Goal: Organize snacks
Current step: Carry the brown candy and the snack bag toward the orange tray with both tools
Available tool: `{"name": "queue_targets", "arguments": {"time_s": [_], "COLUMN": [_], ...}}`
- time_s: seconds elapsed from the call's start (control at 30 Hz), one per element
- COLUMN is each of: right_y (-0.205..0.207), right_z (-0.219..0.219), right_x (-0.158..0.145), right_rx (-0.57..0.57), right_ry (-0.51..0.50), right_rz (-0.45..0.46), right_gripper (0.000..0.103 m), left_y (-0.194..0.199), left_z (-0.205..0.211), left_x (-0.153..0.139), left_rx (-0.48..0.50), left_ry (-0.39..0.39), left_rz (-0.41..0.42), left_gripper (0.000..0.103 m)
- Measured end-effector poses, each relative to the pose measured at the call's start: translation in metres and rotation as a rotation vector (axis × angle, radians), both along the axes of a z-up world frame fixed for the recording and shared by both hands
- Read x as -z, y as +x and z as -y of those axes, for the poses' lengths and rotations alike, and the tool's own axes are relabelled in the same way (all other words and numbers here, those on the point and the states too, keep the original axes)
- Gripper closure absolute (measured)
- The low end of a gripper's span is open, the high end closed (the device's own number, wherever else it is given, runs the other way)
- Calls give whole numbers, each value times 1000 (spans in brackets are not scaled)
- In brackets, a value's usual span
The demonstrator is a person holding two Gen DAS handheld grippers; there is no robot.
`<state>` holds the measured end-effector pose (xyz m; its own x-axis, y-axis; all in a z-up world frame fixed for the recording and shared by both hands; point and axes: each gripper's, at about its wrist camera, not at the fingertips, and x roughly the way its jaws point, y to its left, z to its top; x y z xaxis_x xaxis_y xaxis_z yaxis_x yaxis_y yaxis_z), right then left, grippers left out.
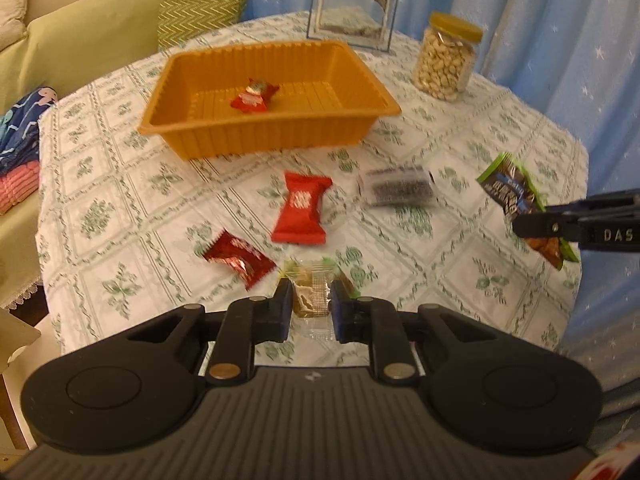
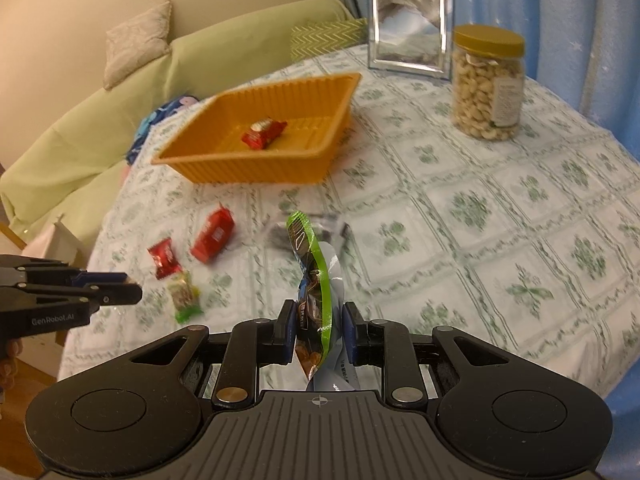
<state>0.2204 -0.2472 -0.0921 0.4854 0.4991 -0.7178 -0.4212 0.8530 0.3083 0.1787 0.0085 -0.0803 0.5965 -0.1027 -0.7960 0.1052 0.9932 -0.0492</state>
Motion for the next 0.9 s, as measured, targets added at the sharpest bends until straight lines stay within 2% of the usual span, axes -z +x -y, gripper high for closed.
{"name": "queue_targets", "arguments": {"time_s": [0.17, 0.5, 0.9], "right_y": [16, 57, 114], "right_z": [-16, -51, -86], "right_x": [-9, -28, -39], "right_rx": [-26, -46, -40], "right_ry": [29, 51, 45], "right_rz": [13, 46, 90], "right_gripper": [79, 79, 79], "left_y": [19, 84, 150], "left_z": [-15, -33, -36], "left_x": [-22, -52, -52], "left_rx": [-34, -81, -79], "left_ry": [-1, 40, 59], "left_rz": [45, 120, 128], "left_gripper": [85, 85, 85]}}
